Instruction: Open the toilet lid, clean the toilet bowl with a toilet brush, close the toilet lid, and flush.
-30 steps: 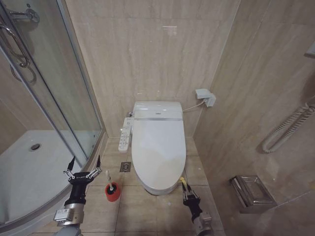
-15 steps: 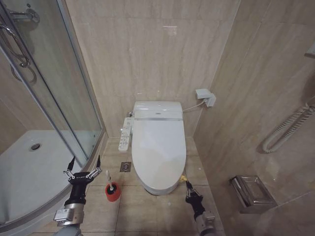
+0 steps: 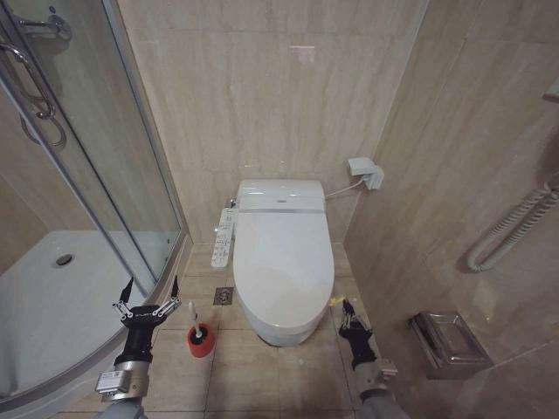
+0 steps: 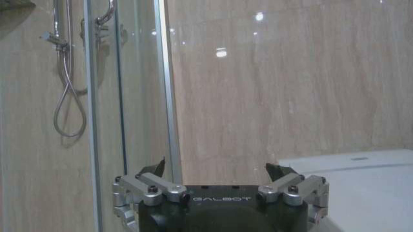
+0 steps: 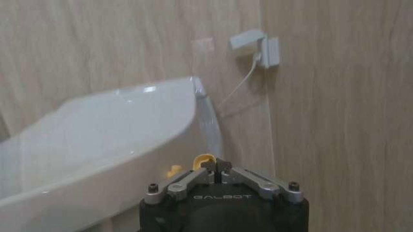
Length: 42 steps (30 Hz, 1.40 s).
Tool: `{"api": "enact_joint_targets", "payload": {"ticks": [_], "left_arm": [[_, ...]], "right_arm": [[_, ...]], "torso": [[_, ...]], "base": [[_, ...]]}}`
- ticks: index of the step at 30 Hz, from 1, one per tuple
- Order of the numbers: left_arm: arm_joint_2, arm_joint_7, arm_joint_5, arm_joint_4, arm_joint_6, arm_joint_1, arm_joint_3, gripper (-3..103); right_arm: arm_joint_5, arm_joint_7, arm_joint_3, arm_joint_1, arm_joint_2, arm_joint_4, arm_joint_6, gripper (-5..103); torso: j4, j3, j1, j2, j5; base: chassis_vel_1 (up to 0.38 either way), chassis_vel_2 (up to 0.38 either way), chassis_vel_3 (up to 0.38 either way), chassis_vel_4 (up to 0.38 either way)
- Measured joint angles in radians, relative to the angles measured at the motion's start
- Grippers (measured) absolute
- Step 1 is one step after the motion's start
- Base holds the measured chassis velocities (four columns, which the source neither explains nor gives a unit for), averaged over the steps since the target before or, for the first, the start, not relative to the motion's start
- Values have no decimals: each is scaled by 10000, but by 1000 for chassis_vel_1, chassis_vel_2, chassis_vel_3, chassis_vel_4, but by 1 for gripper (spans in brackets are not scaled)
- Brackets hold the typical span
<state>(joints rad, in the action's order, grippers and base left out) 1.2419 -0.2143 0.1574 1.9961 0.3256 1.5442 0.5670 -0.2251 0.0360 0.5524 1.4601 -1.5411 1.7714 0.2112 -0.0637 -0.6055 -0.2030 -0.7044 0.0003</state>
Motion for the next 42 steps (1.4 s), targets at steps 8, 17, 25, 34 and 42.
{"api": "enact_joint_targets", "payload": {"ticks": [8,17,25,34,42], "left_arm": [[-1,0,0,0,0,0,0,100],[-1,0,0,0,0,-2,0,100],[-1,0,0,0,0,0,0,100],[-1,0,0,0,0,0,0,100],[-1,0,0,0,0,0,0,100]], "right_arm": [[-672,311,229,-262,-51,893,-229,2],[-1289,610,428,-961,84,1369,-600,2],[-1816,827,483,-2457,400,805,-940,2],[-2224,952,385,-4152,810,-201,-1108,2],[-2380,955,282,-5134,1268,-1000,-1143,2]], "torso": [[0,1,0,0,-1],[-1,1,0,0,-3],[-1,1,1,-1,-4],[-1,2,2,-2,-9],[1,2,2,-3,-8]], "base": [[0,0,0,0],[0,0,0,0],[0,0,0,0],[0,0,0,0],[0,0,0,0]]}}
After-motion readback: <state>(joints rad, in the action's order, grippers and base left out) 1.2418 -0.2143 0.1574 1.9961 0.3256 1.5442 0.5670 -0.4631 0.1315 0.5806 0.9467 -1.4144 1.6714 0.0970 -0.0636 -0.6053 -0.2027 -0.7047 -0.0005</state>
